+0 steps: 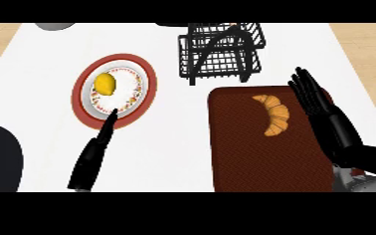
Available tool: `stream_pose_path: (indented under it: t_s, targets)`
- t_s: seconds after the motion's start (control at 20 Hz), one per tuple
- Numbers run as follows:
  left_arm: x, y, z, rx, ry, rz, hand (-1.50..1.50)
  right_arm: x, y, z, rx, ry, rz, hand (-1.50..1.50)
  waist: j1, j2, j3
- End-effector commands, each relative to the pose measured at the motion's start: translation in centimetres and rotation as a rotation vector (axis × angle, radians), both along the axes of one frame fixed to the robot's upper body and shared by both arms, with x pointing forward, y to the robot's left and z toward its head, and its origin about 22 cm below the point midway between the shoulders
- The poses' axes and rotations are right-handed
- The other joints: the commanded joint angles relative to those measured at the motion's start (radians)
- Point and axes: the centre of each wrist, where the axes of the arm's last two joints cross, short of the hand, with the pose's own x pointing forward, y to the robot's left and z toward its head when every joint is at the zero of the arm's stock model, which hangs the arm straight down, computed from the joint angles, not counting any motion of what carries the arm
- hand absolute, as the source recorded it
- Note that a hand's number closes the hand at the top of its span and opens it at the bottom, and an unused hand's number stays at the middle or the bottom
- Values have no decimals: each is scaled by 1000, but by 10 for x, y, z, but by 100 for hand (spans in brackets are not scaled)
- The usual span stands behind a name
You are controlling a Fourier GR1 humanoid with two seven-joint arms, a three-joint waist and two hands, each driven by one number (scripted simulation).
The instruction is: Pick the croissant from the tray and place it in the tiered basket
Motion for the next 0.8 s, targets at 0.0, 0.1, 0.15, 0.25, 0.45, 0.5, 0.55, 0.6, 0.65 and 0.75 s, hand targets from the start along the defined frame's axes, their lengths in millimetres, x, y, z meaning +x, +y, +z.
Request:
stream_pose_path:
  t_s: [0.0, 0.1, 0.15, 0.25, 0.45, 0.5, 0.55, 0.6, 0.65, 0.75]
  targets:
    - [9, 2, -5, -43, -27, -39, 0, 8, 8, -15, -8, 45, -71, -150, 32, -13, 13]
    - [22, -11, 24, -60, -53, -83, 0, 44, 35, -20, -12, 117, -156, -150, 54, -10, 13]
    - [46, 1, 28, -98, -85, -80, 0, 56, 40, -21, 11, 139, -189, -150, 52, -4, 12]
    - [50, -5, 44, -129, -133, -128, 0, 79, 59, -18, 14, 201, -289, -150, 80, 0, 12]
    - [53, -24, 36, -178, -79, -147, 0, 84, 87, -58, 62, 206, -372, -150, 64, -1, 14]
    - [56, -15, 48, -185, -65, -130, 0, 86, 75, -71, 70, 139, -363, -150, 63, -3, 15]
    - [51, -21, 44, -191, -64, -119, 0, 97, 76, -59, 55, 84, -351, -150, 53, -8, 14]
    - [42, -1, 35, -188, -65, -128, 0, 100, 59, -71, 3, 61, -350, -150, 54, -8, 14]
    - [56, -25, 38, -190, -62, -112, 0, 97, 93, -58, -50, 7, -346, -150, 43, -11, 13]
    - [54, 4, 37, -189, -57, -106, 0, 95, 66, -36, -178, -8, -356, -150, 32, -16, 12]
